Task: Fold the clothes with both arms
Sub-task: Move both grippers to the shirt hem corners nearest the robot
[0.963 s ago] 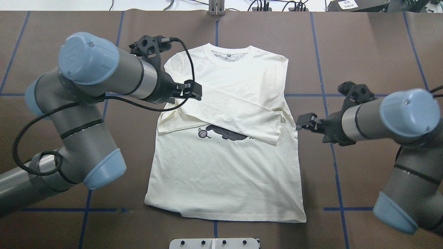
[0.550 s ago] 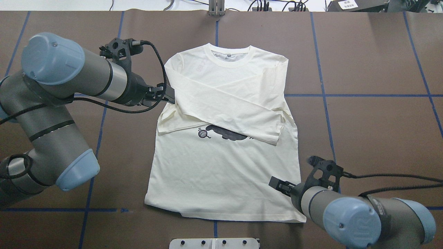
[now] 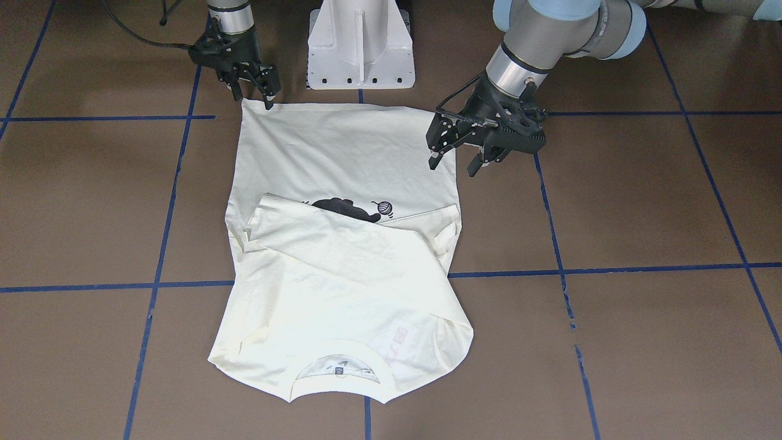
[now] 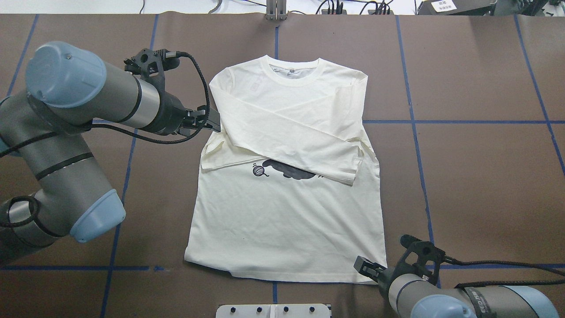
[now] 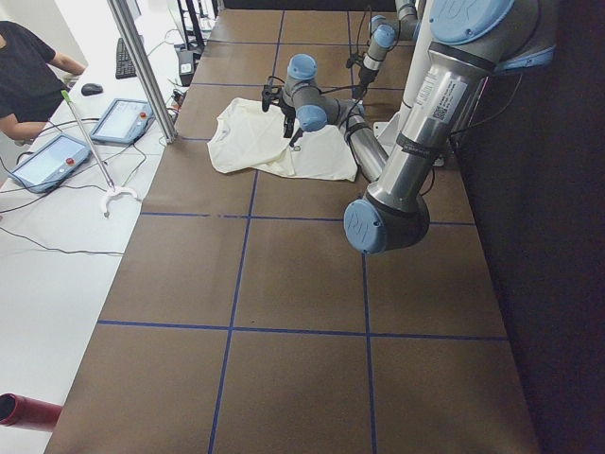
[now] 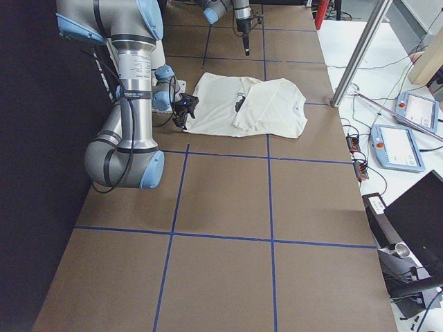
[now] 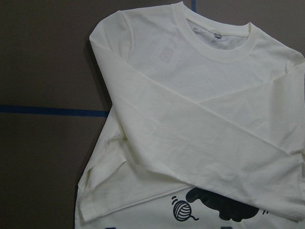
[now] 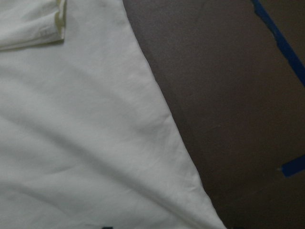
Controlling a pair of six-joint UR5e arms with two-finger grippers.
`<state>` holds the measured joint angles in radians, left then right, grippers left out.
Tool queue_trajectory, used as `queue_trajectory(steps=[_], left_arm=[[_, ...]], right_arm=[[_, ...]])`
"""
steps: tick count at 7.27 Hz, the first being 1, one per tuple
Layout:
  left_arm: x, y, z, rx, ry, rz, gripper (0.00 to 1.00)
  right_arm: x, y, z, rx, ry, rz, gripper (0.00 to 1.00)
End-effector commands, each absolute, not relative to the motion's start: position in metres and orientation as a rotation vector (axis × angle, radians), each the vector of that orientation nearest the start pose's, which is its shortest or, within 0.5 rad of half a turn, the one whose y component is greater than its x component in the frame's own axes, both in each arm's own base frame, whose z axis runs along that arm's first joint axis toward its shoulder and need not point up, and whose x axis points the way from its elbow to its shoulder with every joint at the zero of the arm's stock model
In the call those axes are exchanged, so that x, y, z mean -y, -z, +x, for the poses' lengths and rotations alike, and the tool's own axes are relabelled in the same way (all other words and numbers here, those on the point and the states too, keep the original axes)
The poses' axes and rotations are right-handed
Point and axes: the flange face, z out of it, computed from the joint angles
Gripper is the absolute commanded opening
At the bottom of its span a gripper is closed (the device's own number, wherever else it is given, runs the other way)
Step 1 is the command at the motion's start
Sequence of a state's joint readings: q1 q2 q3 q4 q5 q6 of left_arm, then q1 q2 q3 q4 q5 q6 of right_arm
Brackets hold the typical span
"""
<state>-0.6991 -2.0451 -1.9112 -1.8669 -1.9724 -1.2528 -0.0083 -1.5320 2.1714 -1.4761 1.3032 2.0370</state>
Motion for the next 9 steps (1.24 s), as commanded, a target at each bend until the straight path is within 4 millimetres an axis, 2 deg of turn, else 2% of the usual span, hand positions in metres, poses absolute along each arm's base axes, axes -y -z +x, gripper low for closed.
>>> queue_trajectory(steps=[1, 2, 3, 4, 6, 7, 8, 9], left_arm=[[0.452, -0.206, 0.39, -1.131, 0.117, 0.219, 0.79], [0.452, -0.206, 0.39, -1.13, 0.118, 0.22, 0.8], [0.452, -0.206, 0.39, -1.131, 0.118, 0.22, 0.8], [0.452, -0.205, 0.389, -1.132, 0.118, 0.22, 0.8], [0.45, -0.205, 0.387, -1.137, 0.133, 0.212, 0.79], [0.447, -0.212, 0.383, -1.133, 0.173, 0.185, 0.79], [0.434, -0.231, 0.369, -1.122, 0.212, 0.154, 0.79], [0.42, -0.235, 0.355, -1.127, 0.22, 0.147, 0.79]], right_arm=[[0.147, -0.37, -0.475, 0.725, -0.535, 0.078, 0.72], [0.145, -0.37, -0.476, 0.725, -0.538, 0.074, 0.54], [0.144, -0.37, -0.476, 0.726, -0.538, 0.073, 0.26], [0.145, -0.372, -0.476, 0.721, -0.542, 0.074, 0.04], [0.14, -0.372, -0.478, 0.721, -0.532, 0.067, 0.0], [0.138, -0.369, -0.477, 0.727, -0.528, 0.061, 0.0], [0.139, -0.361, -0.474, 0.743, -0.531, 0.054, 0.0], [0.141, -0.359, -0.472, 0.747, -0.533, 0.054, 0.0]])
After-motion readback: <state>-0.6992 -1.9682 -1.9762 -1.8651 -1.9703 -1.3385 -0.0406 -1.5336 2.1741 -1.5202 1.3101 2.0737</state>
